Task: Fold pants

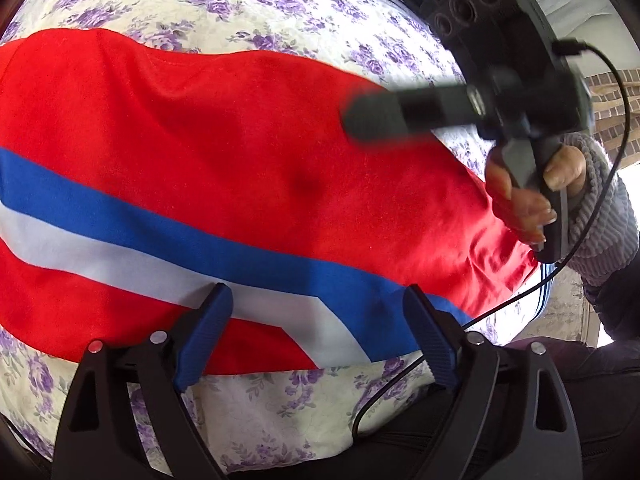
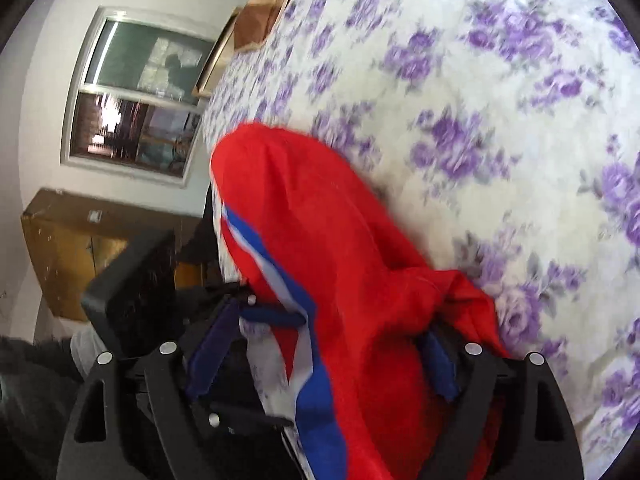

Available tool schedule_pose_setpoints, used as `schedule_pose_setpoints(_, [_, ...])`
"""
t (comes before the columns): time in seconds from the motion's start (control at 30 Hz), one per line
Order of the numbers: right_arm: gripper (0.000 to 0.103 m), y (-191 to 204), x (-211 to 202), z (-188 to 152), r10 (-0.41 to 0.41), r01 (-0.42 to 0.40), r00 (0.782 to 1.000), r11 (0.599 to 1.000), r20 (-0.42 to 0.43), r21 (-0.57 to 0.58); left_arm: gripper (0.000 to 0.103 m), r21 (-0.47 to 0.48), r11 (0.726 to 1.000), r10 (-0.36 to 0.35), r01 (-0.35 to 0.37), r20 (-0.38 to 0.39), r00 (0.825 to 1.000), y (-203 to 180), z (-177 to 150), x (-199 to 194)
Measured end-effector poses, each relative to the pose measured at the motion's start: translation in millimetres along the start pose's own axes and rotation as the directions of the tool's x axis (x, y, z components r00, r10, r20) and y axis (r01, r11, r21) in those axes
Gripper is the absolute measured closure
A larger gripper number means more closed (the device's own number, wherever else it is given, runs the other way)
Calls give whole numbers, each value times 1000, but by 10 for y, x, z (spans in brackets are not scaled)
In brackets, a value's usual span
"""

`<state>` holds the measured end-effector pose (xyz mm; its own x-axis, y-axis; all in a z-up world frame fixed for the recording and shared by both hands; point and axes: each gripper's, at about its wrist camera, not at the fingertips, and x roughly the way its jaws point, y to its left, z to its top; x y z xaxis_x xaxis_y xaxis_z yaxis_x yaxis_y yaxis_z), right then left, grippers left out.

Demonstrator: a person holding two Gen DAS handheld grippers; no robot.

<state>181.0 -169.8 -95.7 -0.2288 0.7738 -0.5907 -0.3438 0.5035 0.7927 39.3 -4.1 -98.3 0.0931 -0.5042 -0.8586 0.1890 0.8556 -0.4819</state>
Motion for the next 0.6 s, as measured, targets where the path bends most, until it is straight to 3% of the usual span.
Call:
schedule_pose_setpoints(0.07, [18, -165, -232, 30, 9, -19, 990, 998, 144, 67, 18, 0, 1000, 0, 0, 0, 1000, 0, 1, -2])
schedule_pose_setpoints(0.1, [20, -313, -340, 45, 47, -73, 979, 989, 197, 128, 18, 1, 1000, 1, -1, 0, 1000, -1, -1, -4])
schedule_pose_setpoints(0.13, [27, -464, -372, 52, 98, -139, 974, 970, 204, 200, 18, 3, 1000, 1, -1, 2, 1000, -4, 1, -6])
schedule_pose_setpoints(0.17, [32, -573, -369, 44, 98, -147, 975, 956, 198, 254, 18, 3, 1000, 2, -2, 1, 1000, -8, 4, -2])
schedule_pose_setpoints(0.23, [44, -558, -375, 36, 35, -68, 986, 977, 163, 202, 18, 3, 1000, 3, -3, -1, 1000, -18, 14, 5])
schedule_pose_setpoints(0.3, [48, -476, -430, 24, -34, 16, 990, 991, 139, 133, 18, 3, 1000, 1, -1, -1, 1000, -26, 13, 5])
schedule_pose_setpoints(0.37, [50, -383, -555, 6, -130, 119, 979, 990, 154, 77, 18, 6, 1000, 0, 0, 0, 1000, -32, 7, 6])
schedule_pose_setpoints(0.43, [58, -286, -713, -35, -268, 265, 943, 963, 197, 40, 18, 8, 1000, -1, 1, 2, 1000, -34, -1, 9])
schedule_pose_setpoints(0.5, [69, -41, -827, -106, -463, 489, 843, 872, 274, -33, 17, 10, 1000, -3, 3, 5, 1000, -35, -7, 9])
schedule_pose_setpoints(0.57, [78, 236, -760, -207, -519, 587, 794, 790, 316, -175, 17, 9, 1000, -9, 9, 8, 1000, -34, -7, 2])
schedule_pose_setpoints(0.6, [82, 313, -697, -273, -533, 608, 785, 762, 316, -225, 16, 8, 1000, -13, 13, 9, 1000, -33, -2, 4])
